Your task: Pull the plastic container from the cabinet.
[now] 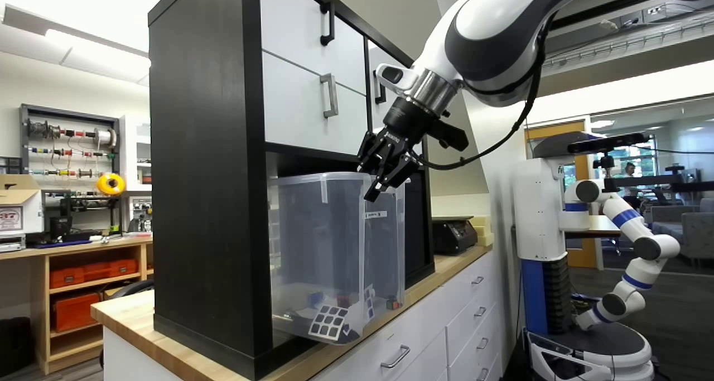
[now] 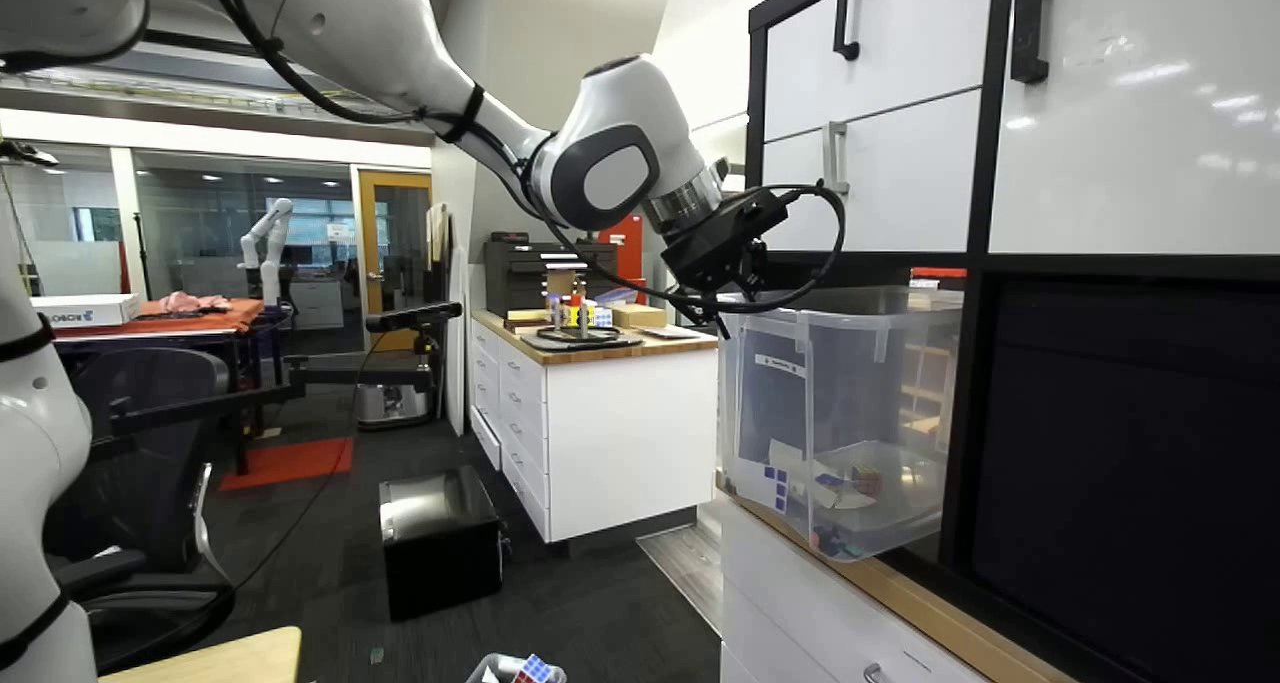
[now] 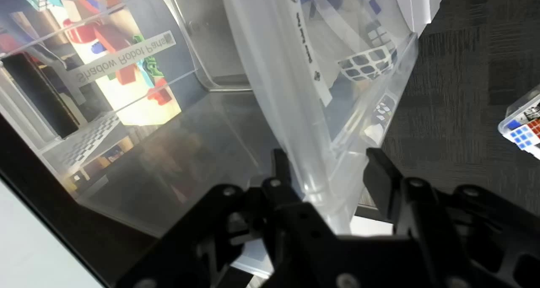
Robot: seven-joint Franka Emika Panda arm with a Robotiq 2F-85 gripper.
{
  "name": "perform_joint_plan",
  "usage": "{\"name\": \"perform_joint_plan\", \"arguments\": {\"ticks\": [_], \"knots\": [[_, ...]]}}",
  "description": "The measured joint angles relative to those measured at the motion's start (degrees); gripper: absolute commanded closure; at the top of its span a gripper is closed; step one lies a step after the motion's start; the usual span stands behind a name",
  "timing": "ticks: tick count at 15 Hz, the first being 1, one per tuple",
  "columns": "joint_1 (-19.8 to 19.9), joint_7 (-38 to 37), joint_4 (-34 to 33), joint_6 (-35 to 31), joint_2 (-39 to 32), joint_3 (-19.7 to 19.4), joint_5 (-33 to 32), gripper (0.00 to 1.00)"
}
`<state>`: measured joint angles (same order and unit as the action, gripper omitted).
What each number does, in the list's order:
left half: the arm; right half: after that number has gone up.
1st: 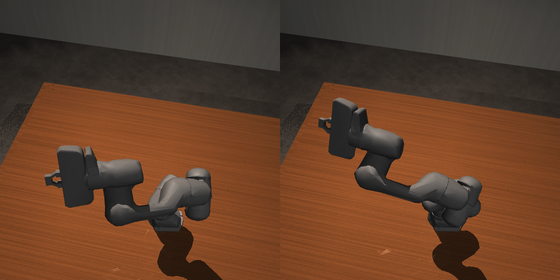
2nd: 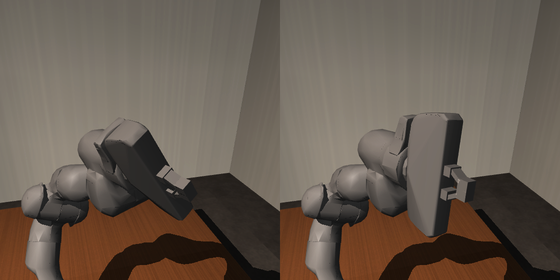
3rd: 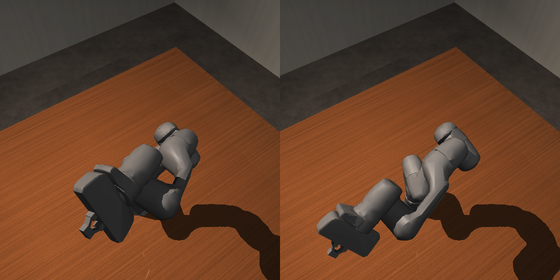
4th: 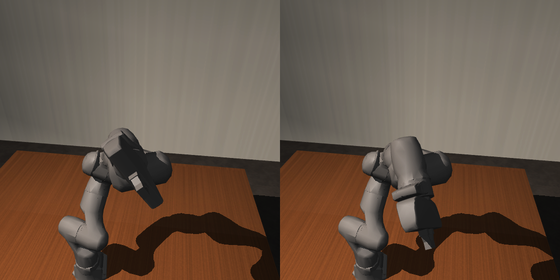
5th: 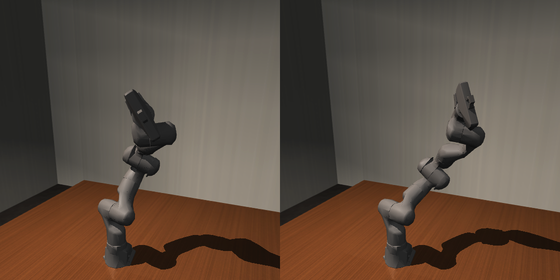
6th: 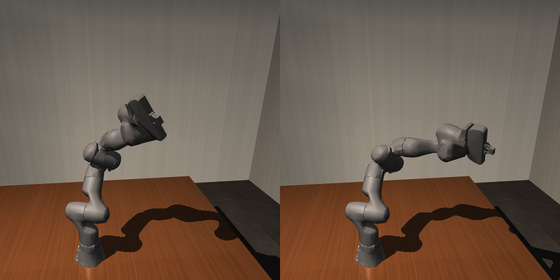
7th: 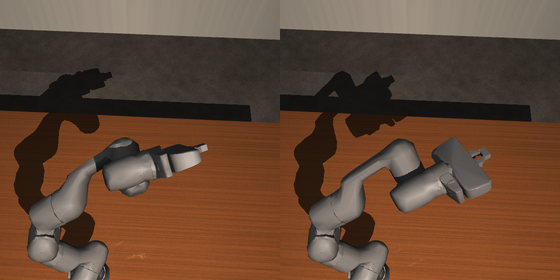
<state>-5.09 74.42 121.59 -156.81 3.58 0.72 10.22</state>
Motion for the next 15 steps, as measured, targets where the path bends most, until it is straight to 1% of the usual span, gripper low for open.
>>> {"name": "perform_joint_plan", "arguments": {"ticks": [4, 5, 6, 7, 10, 12, 15], "knots": [[-0.3, 0.4, 4.2, 0.0, 3.8, 0.0, 2.6, 0.77], [-0.3, 0.5, 5.2, 0.0, 4.7, 0.1, 3.2, 0.27], [-0.4, 0.5, 6.1, 0.0, 5.6, 0.1, 3.5, 0.26], [-0.4, 0.5, 7.0, 0.0, 6.4, 0.1, 3.6, 0.21], [-0.4, 0.4, 9.2, -0.3, 8.5, 0.1, 3.6, 0.02], [-0.7, 0.1, 10.3, -0.4, 9.9, -0.4, 3.6, 0.00], [-1.0, -0.3, 11.7, -0.4, 11.6, -1.3, 3.6, 0.00]]}}
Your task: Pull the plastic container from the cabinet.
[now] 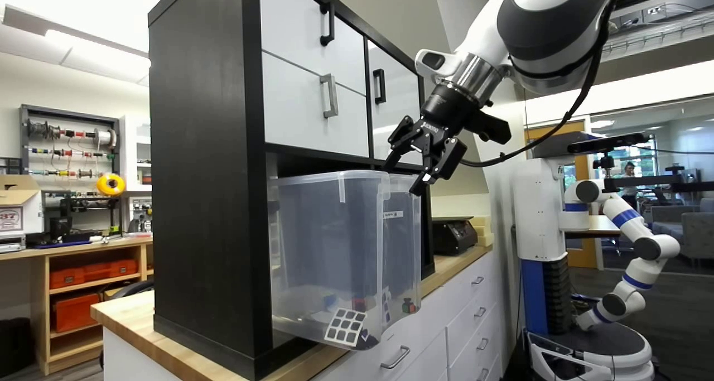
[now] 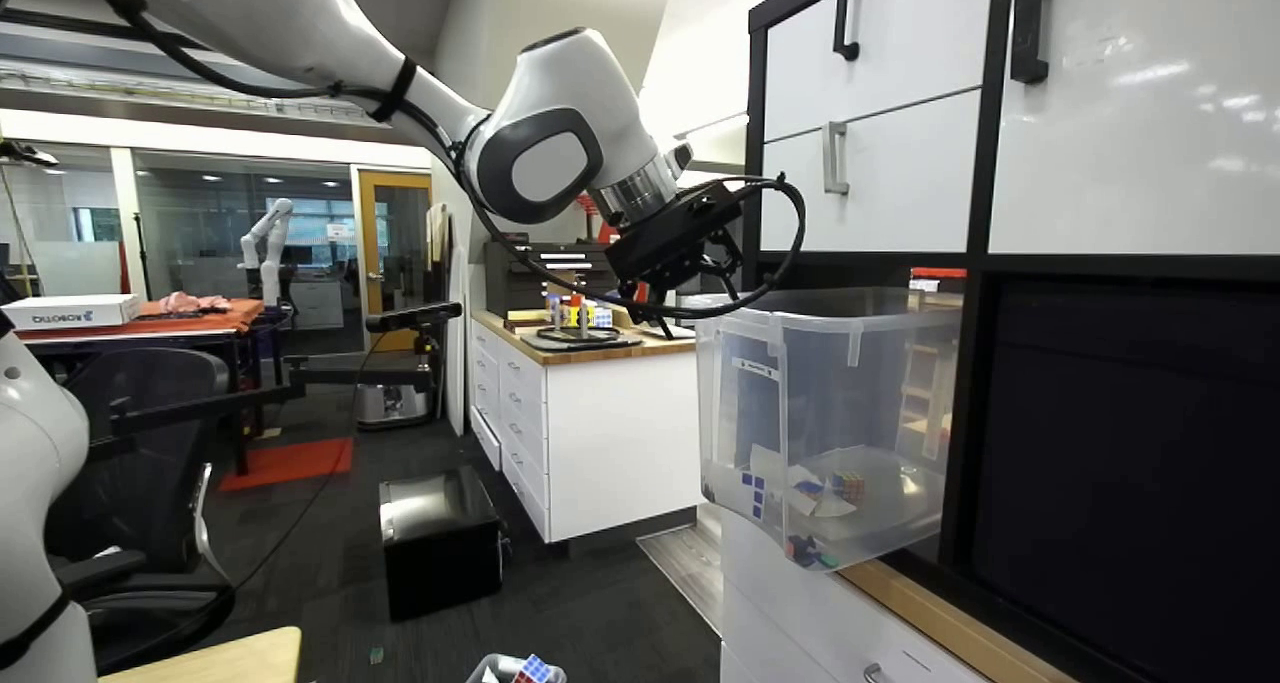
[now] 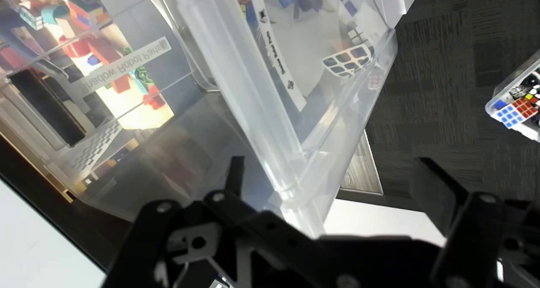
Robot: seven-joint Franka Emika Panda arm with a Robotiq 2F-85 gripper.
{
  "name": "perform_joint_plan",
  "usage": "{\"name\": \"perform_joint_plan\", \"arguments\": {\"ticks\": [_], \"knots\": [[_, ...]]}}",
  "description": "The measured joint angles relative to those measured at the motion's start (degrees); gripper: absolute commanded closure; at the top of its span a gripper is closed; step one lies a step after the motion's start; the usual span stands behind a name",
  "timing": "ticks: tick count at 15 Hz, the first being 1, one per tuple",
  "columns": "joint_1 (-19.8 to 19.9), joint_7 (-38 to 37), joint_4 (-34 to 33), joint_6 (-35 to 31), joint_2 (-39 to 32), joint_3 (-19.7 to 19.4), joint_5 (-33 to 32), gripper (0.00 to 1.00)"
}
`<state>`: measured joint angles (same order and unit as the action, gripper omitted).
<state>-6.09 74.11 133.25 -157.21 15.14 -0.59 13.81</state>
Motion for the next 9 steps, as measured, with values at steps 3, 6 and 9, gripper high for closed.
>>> {"name": "perform_joint_plan", "arguments": {"ticks": [3, 6, 9], "knots": [[-0.2, -0.6, 0.4, 0.0, 1.2, -0.3, -0.1, 0.00], [-0.3, -4.5, 0.0, 0.9, 2.7, -0.3, -1.8, 0.00], [1.0, -14.3, -2.2, 7.3, 3.7, 0.2, -8.4, 0.00]]}}
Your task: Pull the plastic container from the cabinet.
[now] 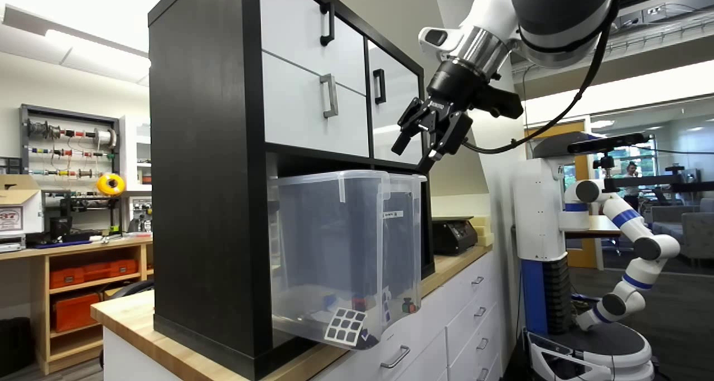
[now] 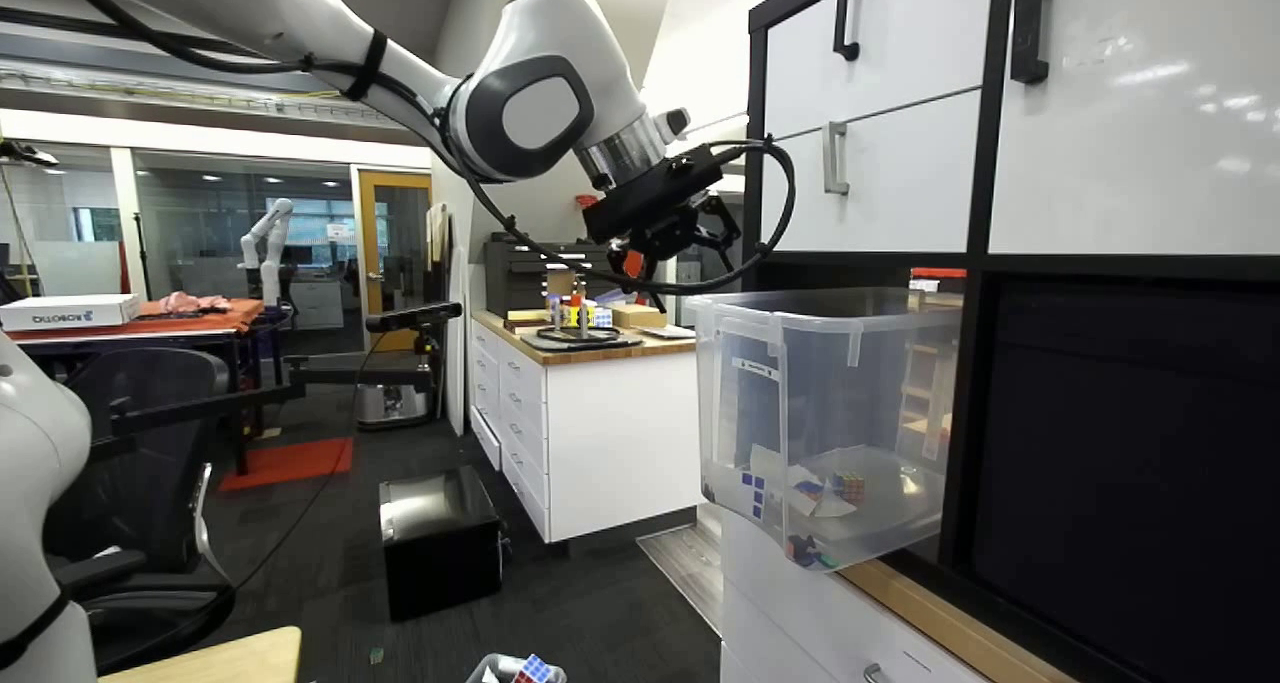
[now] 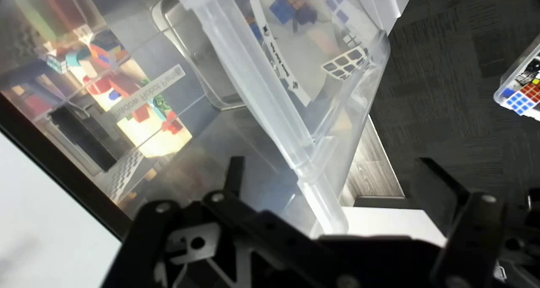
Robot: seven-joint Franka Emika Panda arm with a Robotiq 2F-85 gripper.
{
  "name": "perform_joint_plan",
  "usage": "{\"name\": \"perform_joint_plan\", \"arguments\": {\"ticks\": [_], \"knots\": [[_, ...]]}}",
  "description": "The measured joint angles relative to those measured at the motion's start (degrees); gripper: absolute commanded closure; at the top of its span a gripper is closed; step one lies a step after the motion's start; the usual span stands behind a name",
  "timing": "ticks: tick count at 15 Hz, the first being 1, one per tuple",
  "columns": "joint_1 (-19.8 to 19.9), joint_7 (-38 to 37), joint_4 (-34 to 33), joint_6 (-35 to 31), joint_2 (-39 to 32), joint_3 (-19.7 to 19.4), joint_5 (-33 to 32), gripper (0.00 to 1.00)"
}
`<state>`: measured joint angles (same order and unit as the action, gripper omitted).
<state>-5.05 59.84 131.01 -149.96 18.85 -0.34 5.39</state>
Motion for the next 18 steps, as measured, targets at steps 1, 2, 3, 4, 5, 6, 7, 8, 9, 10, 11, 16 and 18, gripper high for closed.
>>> {"name": "perform_joint_plan", "arguments": {"ticks": [1, 2, 3, 4, 5, 6, 7, 8, 9, 10, 11, 16, 18], "knots": [[0.5, -3.4, -1.1, 3.0, 0.2, 0.1, -2.2, 0.00], [0.9, -6.7, -2.4, 6.1, 0.3, 0.1, -4.0, 0.00], [1.2, -9.7, -3.7, 9.5, 0.3, 0.1, -5.3, 0.00], [1.5, -12.4, -5.1, 12.8, 0.3, 0.1, -5.9, 0.00], [1.6, -14.9, -6.3, 16.0, 0.3, 0.0, -6.2, 0.00], [1.7, -17.3, -7.4, 18.9, 0.2, -0.1, -6.3, 0.00], [1.9, -19.6, -8.3, 21.4, 0.2, -0.3, -6.3, 0.00], [2.1, -21.9, -9.1, 23.8, 0.1, -0.5, -6.3, 0.00], [2.2, -24.2, -9.7, 25.7, -0.1, -0.7, -6.3, 0.00], [2.4, -26.4, -10.2, 27.6, -0.2, -0.9, -6.3, 0.00], [2.6, -28.5, -10.5, 29.2, -0.4, -1.1, -6.3, 0.00], [3.0, -35.7, -10.9, 33.9, -1.9, -2.0, -6.3, 0.00], [3.0, -36.6, -10.9, 34.7, -2.3, -2.2, -6.3, 0.00]]}}
